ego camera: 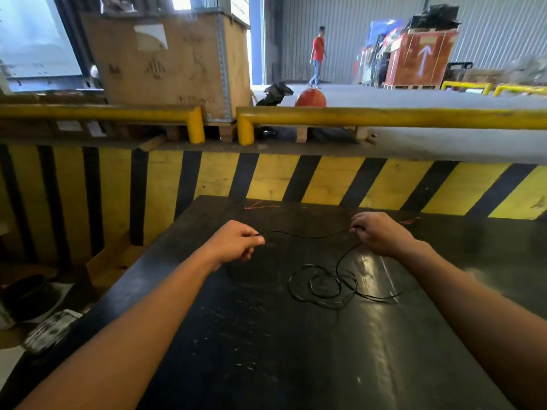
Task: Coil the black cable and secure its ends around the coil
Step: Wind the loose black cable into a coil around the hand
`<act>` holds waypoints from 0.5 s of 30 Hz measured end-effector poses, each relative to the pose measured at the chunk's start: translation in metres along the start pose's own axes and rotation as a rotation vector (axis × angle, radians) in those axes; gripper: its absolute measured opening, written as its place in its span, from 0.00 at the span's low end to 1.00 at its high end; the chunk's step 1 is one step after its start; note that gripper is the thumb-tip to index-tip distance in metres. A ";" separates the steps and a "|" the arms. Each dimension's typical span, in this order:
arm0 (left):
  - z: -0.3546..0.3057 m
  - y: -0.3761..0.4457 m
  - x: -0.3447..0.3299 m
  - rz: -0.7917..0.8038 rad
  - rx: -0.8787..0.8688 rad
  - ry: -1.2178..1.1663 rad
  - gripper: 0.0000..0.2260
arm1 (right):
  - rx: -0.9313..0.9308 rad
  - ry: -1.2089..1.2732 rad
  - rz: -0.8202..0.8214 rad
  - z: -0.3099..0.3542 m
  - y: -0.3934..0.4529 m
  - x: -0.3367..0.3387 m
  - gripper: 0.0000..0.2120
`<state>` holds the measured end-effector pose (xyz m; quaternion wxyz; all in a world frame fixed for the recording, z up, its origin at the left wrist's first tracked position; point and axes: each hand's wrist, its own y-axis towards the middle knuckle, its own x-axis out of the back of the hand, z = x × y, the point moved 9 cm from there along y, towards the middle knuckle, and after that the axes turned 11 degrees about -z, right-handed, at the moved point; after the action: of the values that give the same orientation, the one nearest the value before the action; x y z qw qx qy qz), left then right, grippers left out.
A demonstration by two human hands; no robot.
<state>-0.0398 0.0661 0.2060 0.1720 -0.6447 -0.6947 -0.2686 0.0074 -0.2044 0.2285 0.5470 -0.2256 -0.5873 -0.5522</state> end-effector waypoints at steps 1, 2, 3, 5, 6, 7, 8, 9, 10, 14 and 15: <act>-0.006 -0.003 -0.001 0.004 0.061 -0.157 0.07 | -0.018 -0.008 0.004 -0.001 -0.003 0.004 0.10; -0.016 -0.007 -0.004 0.015 0.098 -0.288 0.08 | -0.019 0.000 0.011 0.004 -0.005 0.006 0.10; -0.027 -0.009 -0.009 0.027 0.111 -0.383 0.09 | -0.009 0.036 0.024 0.015 -0.008 0.007 0.09; -0.052 -0.010 -0.016 0.032 0.100 -0.477 0.09 | 0.014 0.189 0.109 0.045 -0.015 0.002 0.09; -0.064 -0.010 -0.017 0.025 0.089 -0.495 0.10 | 0.027 0.259 0.177 0.062 -0.020 -0.002 0.12; -0.073 -0.009 -0.017 0.016 0.080 -0.500 0.10 | 0.037 0.312 0.248 0.077 -0.024 -0.005 0.18; -0.081 -0.007 -0.015 0.009 0.069 -0.492 0.10 | 0.032 0.367 0.315 0.089 -0.027 -0.007 0.25; -0.087 -0.004 -0.011 0.004 0.059 -0.474 0.10 | 0.010 0.439 0.374 0.097 -0.030 -0.006 0.31; -0.092 -0.003 -0.008 0.004 0.052 -0.454 0.10 | -0.020 0.518 0.412 0.102 -0.030 -0.002 0.35; -0.116 0.002 -0.001 0.058 0.000 -0.411 0.09 | -0.011 0.553 0.319 0.106 -0.015 0.023 0.27; -0.122 0.003 -0.001 0.078 -0.021 -0.399 0.09 | -0.009 0.549 0.265 0.105 -0.010 0.028 0.24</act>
<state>-0.0501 -0.0076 0.3028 0.0346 -0.7134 -0.6866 -0.1357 -0.0511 -0.1225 0.2710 0.7517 -0.1451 -0.3804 -0.5188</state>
